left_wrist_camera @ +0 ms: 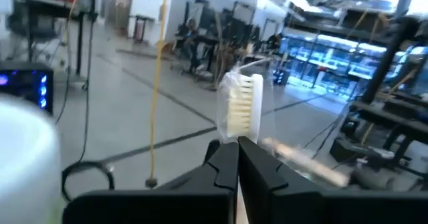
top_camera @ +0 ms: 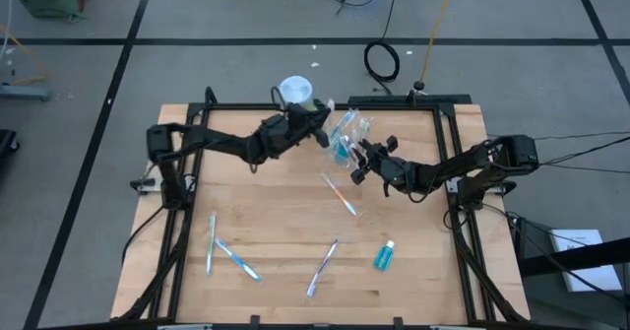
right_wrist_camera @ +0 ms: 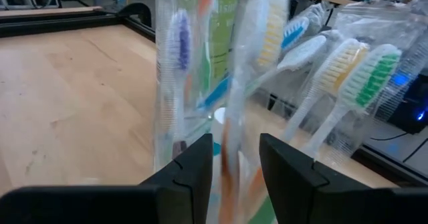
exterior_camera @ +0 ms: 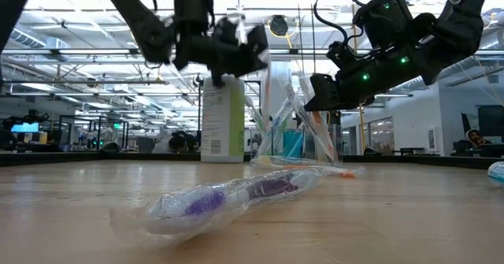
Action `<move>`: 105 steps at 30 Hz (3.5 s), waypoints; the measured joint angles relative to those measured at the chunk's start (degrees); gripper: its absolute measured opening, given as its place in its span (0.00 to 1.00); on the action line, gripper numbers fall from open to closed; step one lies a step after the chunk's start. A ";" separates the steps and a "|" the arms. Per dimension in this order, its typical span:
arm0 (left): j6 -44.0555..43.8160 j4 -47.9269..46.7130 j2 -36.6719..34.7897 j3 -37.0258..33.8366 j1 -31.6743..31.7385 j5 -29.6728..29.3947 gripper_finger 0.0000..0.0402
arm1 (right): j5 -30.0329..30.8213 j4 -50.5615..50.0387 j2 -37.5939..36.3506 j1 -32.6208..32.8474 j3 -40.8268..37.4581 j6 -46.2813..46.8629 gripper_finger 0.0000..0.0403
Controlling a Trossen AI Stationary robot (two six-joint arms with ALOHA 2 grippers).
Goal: Pick & Place toothbrushing station
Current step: Put the orange toothbrush into the transparent organizer
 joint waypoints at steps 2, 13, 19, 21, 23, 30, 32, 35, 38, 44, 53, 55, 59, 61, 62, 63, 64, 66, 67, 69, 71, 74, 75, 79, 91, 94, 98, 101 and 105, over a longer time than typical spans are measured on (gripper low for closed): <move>-1.77 0.80 2.69 -0.01 0.31 -0.05 0.02 | -0.01 -0.18 0.00 0.00 0.02 0.02 0.29; -3.42 -9.29 4.76 -0.02 -2.16 0.29 0.05 | -0.01 -0.96 0.00 0.00 0.00 0.15 0.29; 2.18 -10.56 4.76 -0.02 -2.86 0.24 0.05 | -0.04 -1.40 0.00 0.02 0.00 0.14 0.29; 5.38 -11.40 4.76 -0.02 -2.88 0.26 0.05 | -0.04 -1.97 0.00 0.02 0.02 0.15 0.29; 9.10 -11.54 4.76 -0.02 -2.66 0.26 0.05 | -0.04 -2.68 0.00 -0.03 0.02 0.15 0.29; 10.80 -11.40 4.76 -0.02 -1.24 0.10 0.05 | -0.06 -3.03 0.00 -0.17 0.01 0.15 0.29; 10.60 -11.45 4.76 -0.02 -0.79 0.12 0.06 | -0.06 -3.01 0.00 -0.17 0.00 0.15 0.29; 10.56 -12.53 3.92 -0.02 -0.06 0.74 0.09 | -0.06 -3.01 0.00 -0.17 0.00 0.15 0.29; 10.57 -15.61 2.13 0.27 0.99 4.62 0.17 | -0.06 -3.02 0.00 -0.17 0.01 0.15 0.29; 9.83 -25.20 -1.93 2.25 2.17 5.11 0.37 | -0.06 -3.16 0.00 -0.17 0.00 0.17 0.29; 13.67 -36.05 -14.54 2.96 2.17 4.75 0.46 | -0.19 -3.93 0.00 -0.13 0.00 2.76 0.29; 14.86 -41.99 -18.28 2.95 2.05 5.24 0.45 | -0.21 -4.18 -0.01 -0.13 0.01 3.51 0.29; 16.89 -54.49 -24.87 2.95 1.63 7.49 0.42 | -1.55 -3.71 0.00 0.38 0.00 5.03 0.29; 17.61 -60.42 -27.64 2.95 1.38 7.65 0.40 | -1.68 -2.13 -0.02 0.93 0.02 5.46 0.29; 17.87 -63.90 -29.17 2.95 1.34 7.63 0.39 | -1.69 -0.99 -0.01 1.14 0.01 5.28 0.29; 17.71 -66.92 -30.63 2.93 1.38 7.62 0.39 | -1.67 -0.01 -0.02 1.36 0.02 5.10 0.29; 16.58 -69.51 -32.13 2.93 1.47 7.63 0.38 | -1.63 0.71 -0.10 1.67 0.01 5.04 0.29; 12.90 -73.97 -35.27 2.93 1.56 7.64 0.37 | -1.47 1.05 -0.88 2.40 0.00 4.84 0.29; 11.50 -75.65 -36.91 2.93 1.56 7.63 0.37 | -1.17 1.28 -1.35 2.84 0.03 4.77 0.29; 11.19 -78.82 -40.23 2.93 1.58 7.63 0.37 | 1.12 -0.52 -2.97 3.96 0.07 4.64 0.29; 11.43 -81.19 -43.49 2.91 1.56 7.63 0.37 | 3.92 -2.61 -4.78 5.30 0.07 4.33 0.29; 10.79 -84.43 -47.73 2.91 1.56 7.63 0.37 | 7.58 -6.06 -8.17 8.12 0.07 3.58 0.29; 10.79 -85.43 -49.00 2.91 1.56 7.63 0.37 | 7.98 -6.95 -9.25 9.02 0.07 3.58 0.29; 10.99 -88.92 -53.09 2.82 1.51 7.60 0.37 | 8.73 -7.31 -12.61 13.01 0.57 3.58 0.29; 11.30 -89.12 -57.34 0.52 1.62 4.59 0.37 | -2.05 -38.00 -0.73 19.17 24.38 13.31 0.29; 12.00 -88.46 -57.32 0.52 1.61 4.59 0.37 | -5.70 -43.81 4.28 18.67 28.66 17.06 0.29; 12.58 -88.48 -57.30 0.52 1.60 4.59 0.37 | -9.37 -44.56 9.62 17.05 29.99 20.30 0.29; 13.56 -88.48 -57.30 0.52 1.60 4.57 0.37 | -11.27 -45.82 13.01 15.38 30.08 22.38 0.29; 14.08 -88.50 -57.30 0.50 1.60 4.57 0.37 | -17.07 -45.66 16.62 12.78 30.08 25.68 0.29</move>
